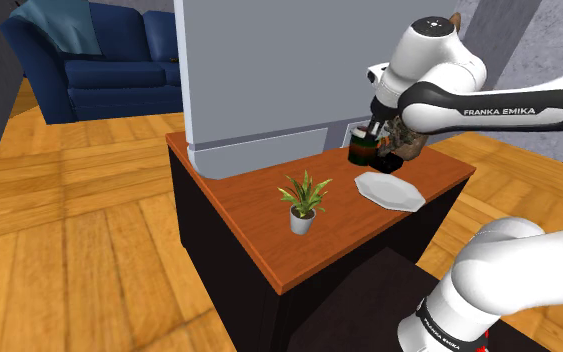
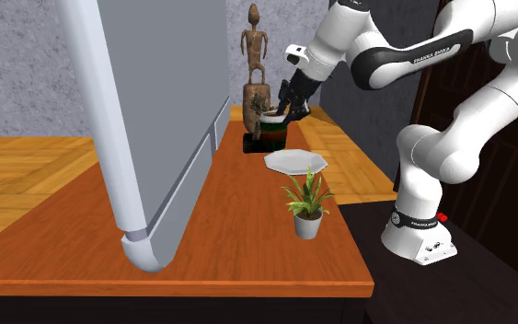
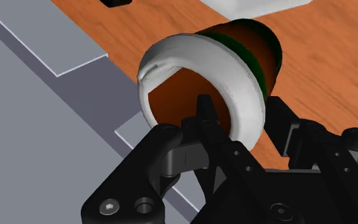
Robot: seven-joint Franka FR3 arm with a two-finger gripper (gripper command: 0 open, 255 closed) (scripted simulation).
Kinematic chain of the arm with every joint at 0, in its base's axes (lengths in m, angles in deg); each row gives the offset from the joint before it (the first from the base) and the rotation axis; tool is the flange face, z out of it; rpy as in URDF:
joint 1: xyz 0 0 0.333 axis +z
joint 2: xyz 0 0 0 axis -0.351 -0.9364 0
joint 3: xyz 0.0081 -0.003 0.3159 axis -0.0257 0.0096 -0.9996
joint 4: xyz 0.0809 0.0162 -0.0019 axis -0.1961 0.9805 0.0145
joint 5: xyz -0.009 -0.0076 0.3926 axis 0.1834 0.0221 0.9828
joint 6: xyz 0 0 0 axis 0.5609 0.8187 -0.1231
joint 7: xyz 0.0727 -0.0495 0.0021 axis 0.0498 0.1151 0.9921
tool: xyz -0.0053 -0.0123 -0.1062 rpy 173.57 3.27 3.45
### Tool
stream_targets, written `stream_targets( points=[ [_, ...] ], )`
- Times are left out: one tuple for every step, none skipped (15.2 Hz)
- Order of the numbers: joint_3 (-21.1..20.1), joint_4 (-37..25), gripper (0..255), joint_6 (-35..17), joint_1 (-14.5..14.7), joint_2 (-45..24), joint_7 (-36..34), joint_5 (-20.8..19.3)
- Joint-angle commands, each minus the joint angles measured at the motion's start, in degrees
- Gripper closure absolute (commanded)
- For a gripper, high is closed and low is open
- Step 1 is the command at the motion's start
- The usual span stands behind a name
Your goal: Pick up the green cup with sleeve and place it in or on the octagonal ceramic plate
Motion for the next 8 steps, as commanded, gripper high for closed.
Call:
stream_targets(
  points=[
    [2.07,1.48,255,1.05,-0.64,3.59,2.94,-0.42],
    [3.23,2.04,255,1.52,-1.08,5.18,4.47,-0.73],
    [4.4,2.52,255,2.0,-1.55,6.73,6.01,-1.07],
    [5.59,2.93,255,2.51,-2.03,8.21,7.57,-1.44],
    [6.77,3.26,255,3.02,-2.55,9.64,9.16,-1.81],
    [7.98,3.51,255,3.54,-3.09,11.0,10.75,-2.21],
    [9.2,3.68,255,4.08,-3.62,12.3,12.34,-2.63],
    [10.42,3.77,255,4.6,-4.18,13.52,13.95,-3.05]
  ],
)
